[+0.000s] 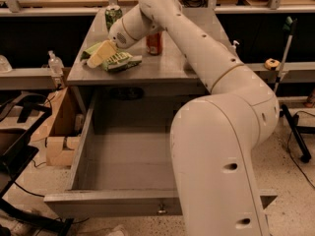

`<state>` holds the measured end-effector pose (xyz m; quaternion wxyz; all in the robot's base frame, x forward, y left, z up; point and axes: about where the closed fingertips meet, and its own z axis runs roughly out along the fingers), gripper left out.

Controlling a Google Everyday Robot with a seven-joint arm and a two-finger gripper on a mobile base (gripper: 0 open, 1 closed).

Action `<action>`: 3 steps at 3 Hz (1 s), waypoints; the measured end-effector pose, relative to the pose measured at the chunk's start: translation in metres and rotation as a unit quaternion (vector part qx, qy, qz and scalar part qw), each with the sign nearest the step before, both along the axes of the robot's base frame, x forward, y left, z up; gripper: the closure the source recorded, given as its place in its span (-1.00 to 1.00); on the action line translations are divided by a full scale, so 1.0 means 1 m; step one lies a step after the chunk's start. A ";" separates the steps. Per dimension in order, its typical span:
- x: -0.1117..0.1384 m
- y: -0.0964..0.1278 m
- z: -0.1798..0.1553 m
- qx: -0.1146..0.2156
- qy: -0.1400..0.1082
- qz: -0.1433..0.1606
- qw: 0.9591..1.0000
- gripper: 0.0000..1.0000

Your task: Place green jalapeno chip bag into top drawer

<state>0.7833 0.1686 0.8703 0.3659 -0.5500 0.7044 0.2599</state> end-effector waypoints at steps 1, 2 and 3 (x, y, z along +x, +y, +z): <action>0.000 -0.005 -0.018 -0.024 0.003 -0.016 1.000 -0.25; -0.001 -0.002 -0.022 -0.026 0.006 -0.013 1.000 0.21; -0.002 0.001 -0.025 -0.027 0.008 -0.011 1.000 0.68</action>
Offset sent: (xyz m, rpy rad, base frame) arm 0.0003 -0.0043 -0.0157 -0.0438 0.0048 -0.0278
